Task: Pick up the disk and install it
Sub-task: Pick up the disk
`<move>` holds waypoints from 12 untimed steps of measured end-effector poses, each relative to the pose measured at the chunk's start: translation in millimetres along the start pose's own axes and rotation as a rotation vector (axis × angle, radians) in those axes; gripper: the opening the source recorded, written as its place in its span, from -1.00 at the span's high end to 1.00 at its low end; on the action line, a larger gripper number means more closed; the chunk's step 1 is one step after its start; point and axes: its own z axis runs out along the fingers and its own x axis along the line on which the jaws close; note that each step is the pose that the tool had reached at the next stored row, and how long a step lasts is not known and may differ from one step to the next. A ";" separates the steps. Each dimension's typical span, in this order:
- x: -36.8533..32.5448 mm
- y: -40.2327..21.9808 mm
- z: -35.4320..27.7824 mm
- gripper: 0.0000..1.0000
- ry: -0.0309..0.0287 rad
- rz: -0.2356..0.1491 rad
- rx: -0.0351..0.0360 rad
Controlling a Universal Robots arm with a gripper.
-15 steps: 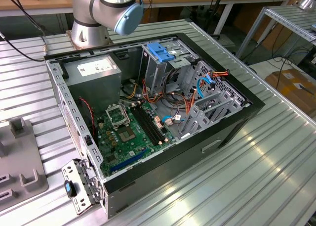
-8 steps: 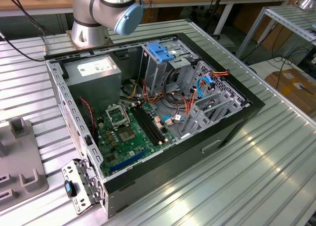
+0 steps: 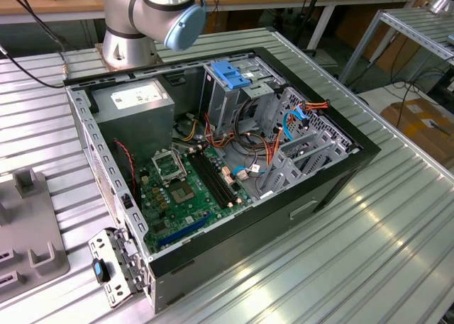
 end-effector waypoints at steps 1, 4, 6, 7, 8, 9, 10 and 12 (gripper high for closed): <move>0.0 0.0 0.0 0.79 -0.0007 -0.031 -0.0021; 0.0 0.0 0.1 0.79 -0.0018 -0.088 -0.0049; 0.0 0.0 0.0 0.79 -0.0017 -0.091 -0.0049; 0.0 0.0 0.0 0.79 -0.0017 -0.091 -0.0049; 0.0 0.0 0.0 0.79 -0.0018 -0.091 -0.0050; 0.0 0.0 0.0 0.79 -0.0017 -0.091 -0.0050; 0.0 0.0 0.0 0.79 -0.0017 -0.091 -0.0049; 0.0 0.0 0.0 0.79 -0.0017 -0.091 -0.0049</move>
